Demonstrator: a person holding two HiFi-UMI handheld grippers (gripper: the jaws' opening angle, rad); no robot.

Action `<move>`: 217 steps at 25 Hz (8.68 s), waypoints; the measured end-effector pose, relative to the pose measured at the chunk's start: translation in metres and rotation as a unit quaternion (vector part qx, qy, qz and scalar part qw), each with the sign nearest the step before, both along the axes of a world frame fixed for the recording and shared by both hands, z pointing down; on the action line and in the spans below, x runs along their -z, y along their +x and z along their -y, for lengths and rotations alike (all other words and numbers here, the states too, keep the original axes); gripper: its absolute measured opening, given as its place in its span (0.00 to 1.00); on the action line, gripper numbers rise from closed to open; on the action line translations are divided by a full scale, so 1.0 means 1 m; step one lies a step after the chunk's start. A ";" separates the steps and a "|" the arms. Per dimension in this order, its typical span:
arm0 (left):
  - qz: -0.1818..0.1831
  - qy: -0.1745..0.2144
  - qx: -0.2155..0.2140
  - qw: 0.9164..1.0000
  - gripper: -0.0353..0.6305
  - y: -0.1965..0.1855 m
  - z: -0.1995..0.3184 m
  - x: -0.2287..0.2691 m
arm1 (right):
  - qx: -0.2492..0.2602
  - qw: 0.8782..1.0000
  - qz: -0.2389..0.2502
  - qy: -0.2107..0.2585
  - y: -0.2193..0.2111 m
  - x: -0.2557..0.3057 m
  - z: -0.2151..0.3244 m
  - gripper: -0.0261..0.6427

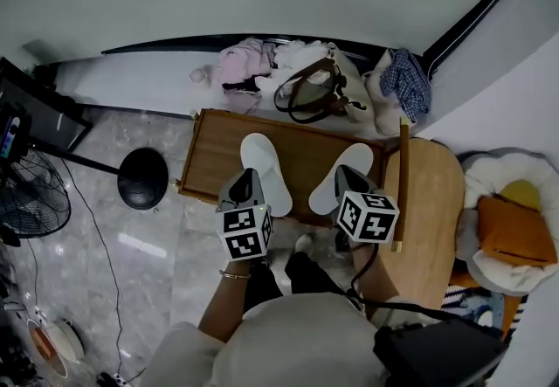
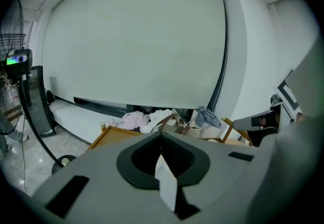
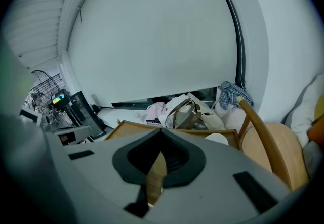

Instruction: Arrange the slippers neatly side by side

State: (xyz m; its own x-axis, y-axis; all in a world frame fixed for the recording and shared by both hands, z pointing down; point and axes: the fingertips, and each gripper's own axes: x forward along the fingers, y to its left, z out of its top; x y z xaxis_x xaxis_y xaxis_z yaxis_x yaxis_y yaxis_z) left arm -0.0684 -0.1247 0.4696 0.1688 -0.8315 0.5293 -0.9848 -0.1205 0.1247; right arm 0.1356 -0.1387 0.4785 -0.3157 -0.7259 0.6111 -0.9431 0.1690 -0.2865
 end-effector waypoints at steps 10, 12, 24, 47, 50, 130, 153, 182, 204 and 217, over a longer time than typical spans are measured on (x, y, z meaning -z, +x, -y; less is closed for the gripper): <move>-0.006 -0.024 0.001 1.000 0.08 0.012 0.002 -0.026 | -0.002 1.000 -0.004 -0.024 0.008 -0.024 -0.001 0.09; -0.006 -0.030 -0.001 1.000 0.08 0.014 0.003 -0.033 | -0.004 1.000 -0.004 -0.029 0.011 -0.029 -0.001 0.09; -0.002 -0.062 -0.007 0.998 0.21 0.024 0.003 -0.061 | -0.006 0.998 -0.003 -0.059 0.021 -0.056 -0.009 0.09; 0.049 -0.151 0.003 0.987 0.43 0.036 0.023 -0.134 | -0.003 0.994 -0.004 -0.106 0.032 -0.107 -0.011 0.09; 0.071 -0.161 0.008 0.984 0.43 0.035 0.025 -0.142 | -0.001 0.994 -0.003 -0.110 0.033 -0.111 -0.010 0.09; 0.174 -0.188 -0.108 0.961 0.11 0.037 0.044 -0.133 | -0.072 0.993 0.009 -0.091 0.036 -0.084 -0.024 0.09; 0.150 -0.219 -0.116 0.957 0.11 0.058 0.046 -0.167 | -0.088 0.989 0.007 -0.114 0.055 -0.103 -0.029 0.09; 0.064 -0.206 -0.110 0.970 0.24 0.056 0.042 -0.143 | -0.091 0.991 -0.002 -0.098 0.050 -0.087 -0.035 0.09; 0.034 -0.149 -0.184 0.971 0.24 0.113 0.021 -0.073 | -0.145 0.988 -0.025 -0.037 0.091 -0.012 -0.050 0.09; 0.034 -0.146 -0.251 0.956 0.24 0.202 0.013 -0.075 | -0.215 0.976 -0.031 -0.036 0.171 -0.005 -0.078 0.09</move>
